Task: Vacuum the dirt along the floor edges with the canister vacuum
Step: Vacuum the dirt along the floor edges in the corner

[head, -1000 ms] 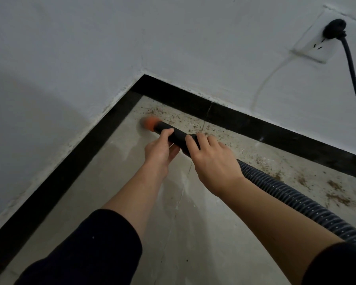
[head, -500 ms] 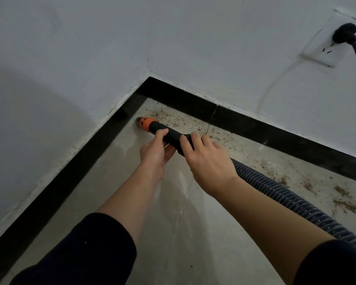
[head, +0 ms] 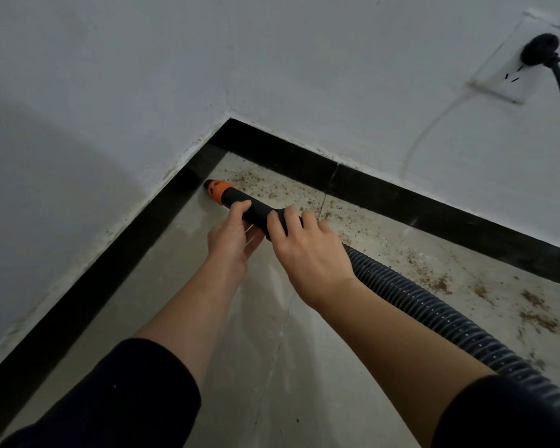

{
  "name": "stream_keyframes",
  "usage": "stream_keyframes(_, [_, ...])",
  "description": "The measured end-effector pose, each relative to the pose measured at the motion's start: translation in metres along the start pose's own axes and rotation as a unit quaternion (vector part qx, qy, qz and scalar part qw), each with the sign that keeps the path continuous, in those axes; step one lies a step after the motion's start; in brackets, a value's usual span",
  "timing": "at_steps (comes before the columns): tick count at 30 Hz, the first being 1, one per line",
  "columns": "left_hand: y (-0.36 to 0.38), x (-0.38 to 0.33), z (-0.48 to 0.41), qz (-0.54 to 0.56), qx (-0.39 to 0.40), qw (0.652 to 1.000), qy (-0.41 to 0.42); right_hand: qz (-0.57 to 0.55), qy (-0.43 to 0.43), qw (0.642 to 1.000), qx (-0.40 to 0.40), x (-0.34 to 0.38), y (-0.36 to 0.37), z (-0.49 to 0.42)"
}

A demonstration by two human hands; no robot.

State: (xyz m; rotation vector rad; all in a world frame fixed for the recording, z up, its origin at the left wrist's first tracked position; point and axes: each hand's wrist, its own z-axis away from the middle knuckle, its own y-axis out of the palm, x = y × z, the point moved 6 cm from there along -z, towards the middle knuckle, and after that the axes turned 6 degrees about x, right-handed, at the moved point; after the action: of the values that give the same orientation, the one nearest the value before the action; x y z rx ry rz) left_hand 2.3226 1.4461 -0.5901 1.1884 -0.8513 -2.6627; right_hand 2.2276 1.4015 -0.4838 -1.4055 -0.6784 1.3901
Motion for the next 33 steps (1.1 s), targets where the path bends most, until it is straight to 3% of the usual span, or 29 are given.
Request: stream_keyframes(33, [0.035, 0.036, 0.014, 0.002, 0.052, 0.998, -0.026, 0.0, 0.045, 0.998, 0.043, -0.032, 0.019, 0.033])
